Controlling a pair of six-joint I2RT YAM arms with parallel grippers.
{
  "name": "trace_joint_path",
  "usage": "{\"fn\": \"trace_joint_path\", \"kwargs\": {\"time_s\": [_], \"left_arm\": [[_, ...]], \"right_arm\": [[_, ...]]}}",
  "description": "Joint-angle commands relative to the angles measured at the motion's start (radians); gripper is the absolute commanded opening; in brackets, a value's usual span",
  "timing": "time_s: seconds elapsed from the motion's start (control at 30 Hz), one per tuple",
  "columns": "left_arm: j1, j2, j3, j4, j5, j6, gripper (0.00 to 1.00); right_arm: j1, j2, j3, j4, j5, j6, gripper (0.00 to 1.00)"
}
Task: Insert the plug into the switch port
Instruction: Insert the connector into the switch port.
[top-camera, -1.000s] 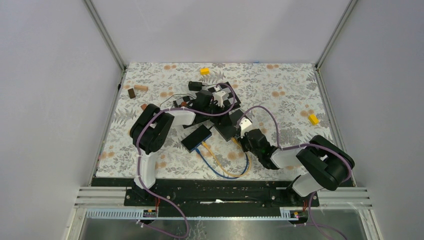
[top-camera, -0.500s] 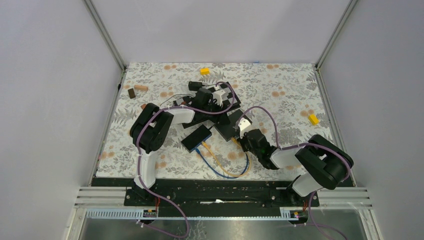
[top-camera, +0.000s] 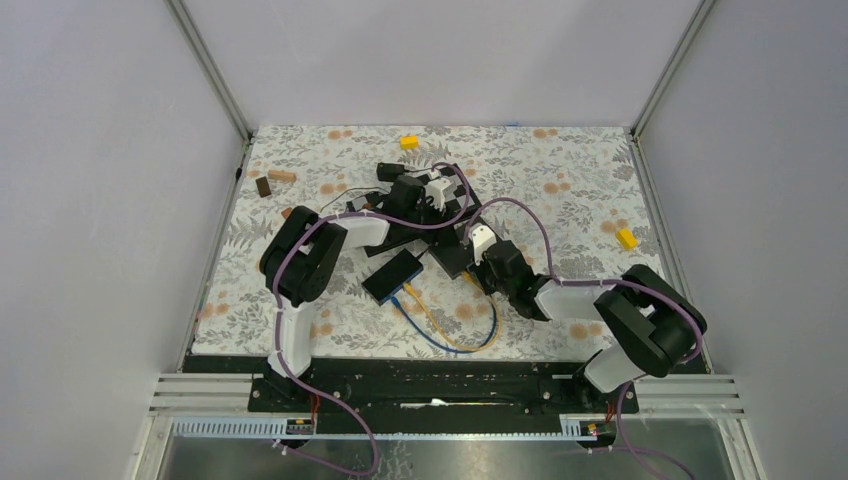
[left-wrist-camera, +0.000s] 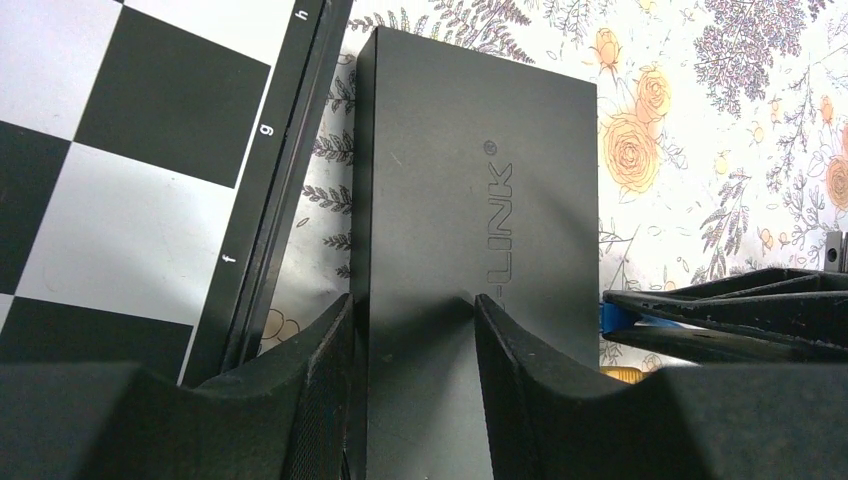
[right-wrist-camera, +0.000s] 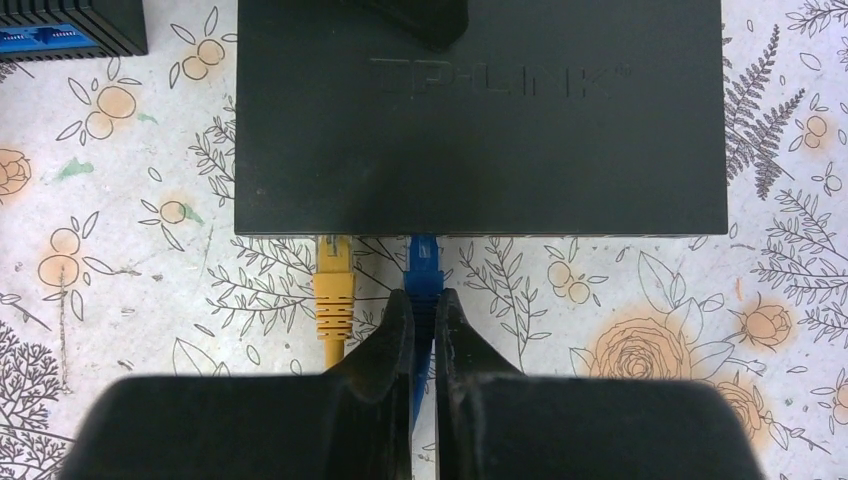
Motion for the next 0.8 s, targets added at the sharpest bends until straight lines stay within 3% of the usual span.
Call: {"fn": "trace_joint_path", "kwargs": {"time_s": [0.0,0.37,0.77], "left_arm": [[-0.121,0.077,-0.058,-0.224,0.213,-0.017,0.46],[-0.134,0.076,-0.056,-0.224,0.215,-0.012,0.48],[-0.145,0.08,-0.062,-0.225,0.213,-0.006,0.46]], "right_arm": [[-0.03,-0.006,0.13,0.282,0.023,-0.012,0.0],[-0.032,0.139,0.021,0.405,0.047,0.002,0.0],[-0.034,-0.119,0.179,0.29,0.001,-0.044,0.0]]}}
